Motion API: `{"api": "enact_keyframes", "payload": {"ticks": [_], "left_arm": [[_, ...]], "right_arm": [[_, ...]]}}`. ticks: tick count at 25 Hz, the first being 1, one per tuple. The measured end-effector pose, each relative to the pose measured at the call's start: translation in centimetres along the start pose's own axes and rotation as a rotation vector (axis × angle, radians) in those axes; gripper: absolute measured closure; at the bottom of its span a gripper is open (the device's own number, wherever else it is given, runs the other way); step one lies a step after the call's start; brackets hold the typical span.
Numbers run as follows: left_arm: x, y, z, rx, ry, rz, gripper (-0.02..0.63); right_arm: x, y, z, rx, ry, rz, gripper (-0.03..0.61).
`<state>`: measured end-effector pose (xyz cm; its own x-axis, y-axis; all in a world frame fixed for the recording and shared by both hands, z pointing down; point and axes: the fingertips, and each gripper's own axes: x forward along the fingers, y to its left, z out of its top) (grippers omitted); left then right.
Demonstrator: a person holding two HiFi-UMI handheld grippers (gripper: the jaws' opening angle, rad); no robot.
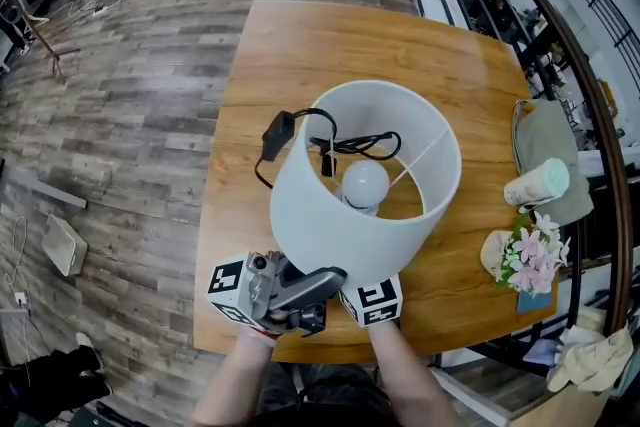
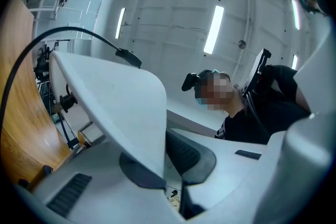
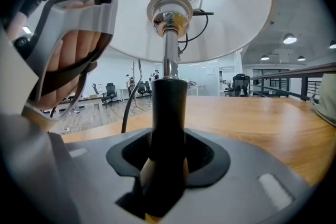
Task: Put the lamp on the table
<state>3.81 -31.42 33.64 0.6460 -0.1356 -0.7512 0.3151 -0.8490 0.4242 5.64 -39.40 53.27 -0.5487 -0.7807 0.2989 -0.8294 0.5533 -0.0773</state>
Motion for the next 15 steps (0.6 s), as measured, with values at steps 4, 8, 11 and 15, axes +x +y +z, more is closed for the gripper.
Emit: {"api": "enact_keyframes", "payload": {"ticks": [4,8,11,15], "left_arm": [[0.0,-0.1,-0.2,0.008,-0.003,-0.004,0.615],[-0.1,-0.1,-0.2,0.018,-0.008,-0.004,0.615],[-0.3,-0.4,-0.6,0.02,0.001,-0.004,0.615],[-0.3,-0.9,-0.9,0.02,0.024,-0.008,0.614]], "right_arm": [[-0.3,-0.1,-1.1,-0.008,-0.002,0.009,0.39],[-0.2,0.0,-0.5,-0.018,-0.007,0.005,0.387],[-0.1,0.2,0.8,-0.022,-0.016,-0.006,0.385],[-0.1,0.5,0.7,-0.018,-0.02,-0.02,0.382]]}}
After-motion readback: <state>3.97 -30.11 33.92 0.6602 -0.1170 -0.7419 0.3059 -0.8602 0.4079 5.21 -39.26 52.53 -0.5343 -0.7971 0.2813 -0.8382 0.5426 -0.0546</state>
